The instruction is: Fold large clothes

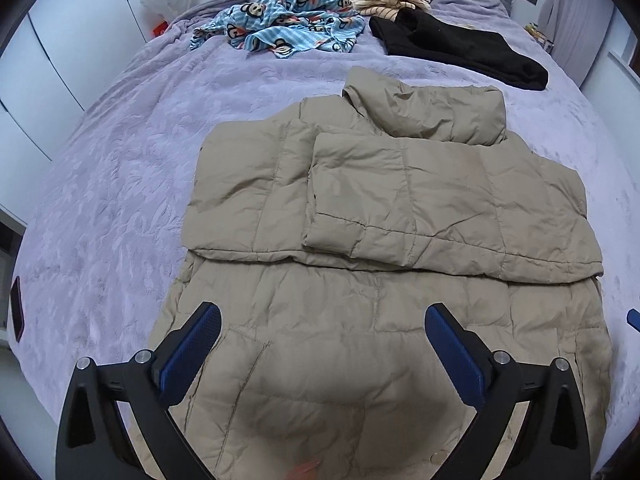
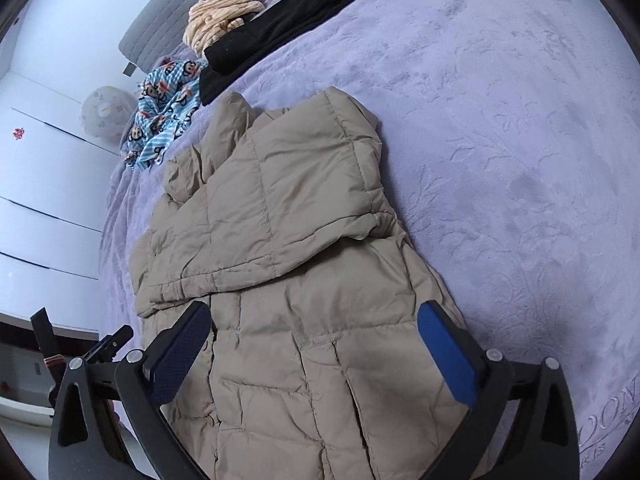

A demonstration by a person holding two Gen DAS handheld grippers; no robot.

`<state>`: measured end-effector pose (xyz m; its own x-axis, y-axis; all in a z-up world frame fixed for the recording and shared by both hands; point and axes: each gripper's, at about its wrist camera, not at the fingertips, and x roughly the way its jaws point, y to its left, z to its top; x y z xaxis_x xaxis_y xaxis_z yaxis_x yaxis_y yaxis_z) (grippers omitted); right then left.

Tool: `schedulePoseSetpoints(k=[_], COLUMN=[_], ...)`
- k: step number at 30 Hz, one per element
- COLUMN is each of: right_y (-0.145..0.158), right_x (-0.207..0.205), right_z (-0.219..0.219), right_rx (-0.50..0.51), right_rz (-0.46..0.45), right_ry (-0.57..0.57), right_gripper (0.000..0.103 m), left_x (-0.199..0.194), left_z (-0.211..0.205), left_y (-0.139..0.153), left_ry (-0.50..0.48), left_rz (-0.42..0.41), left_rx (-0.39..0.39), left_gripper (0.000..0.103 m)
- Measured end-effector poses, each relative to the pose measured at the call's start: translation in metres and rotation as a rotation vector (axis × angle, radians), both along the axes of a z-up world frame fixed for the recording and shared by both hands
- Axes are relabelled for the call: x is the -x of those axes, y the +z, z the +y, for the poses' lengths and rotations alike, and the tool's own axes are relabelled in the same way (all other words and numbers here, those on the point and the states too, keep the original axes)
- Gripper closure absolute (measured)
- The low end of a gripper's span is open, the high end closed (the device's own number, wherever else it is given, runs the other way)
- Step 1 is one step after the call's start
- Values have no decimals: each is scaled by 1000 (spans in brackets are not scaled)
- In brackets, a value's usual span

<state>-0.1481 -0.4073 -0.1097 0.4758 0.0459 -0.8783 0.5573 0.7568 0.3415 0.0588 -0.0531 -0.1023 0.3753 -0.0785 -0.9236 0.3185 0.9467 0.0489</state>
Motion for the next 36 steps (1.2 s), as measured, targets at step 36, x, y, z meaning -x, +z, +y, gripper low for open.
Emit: schedulePoseSetpoints(k=[36], right_y=[-14], right_x=[104], right_z=[73], right_rx=[-272], right_rz=[55], right_ry=[-221], right_gripper=[0], left_x=[82], left_z=[128], left_y=[0], left_ry=[-25], left_rz=[210], left_rx=[39], left_gripper=[1])
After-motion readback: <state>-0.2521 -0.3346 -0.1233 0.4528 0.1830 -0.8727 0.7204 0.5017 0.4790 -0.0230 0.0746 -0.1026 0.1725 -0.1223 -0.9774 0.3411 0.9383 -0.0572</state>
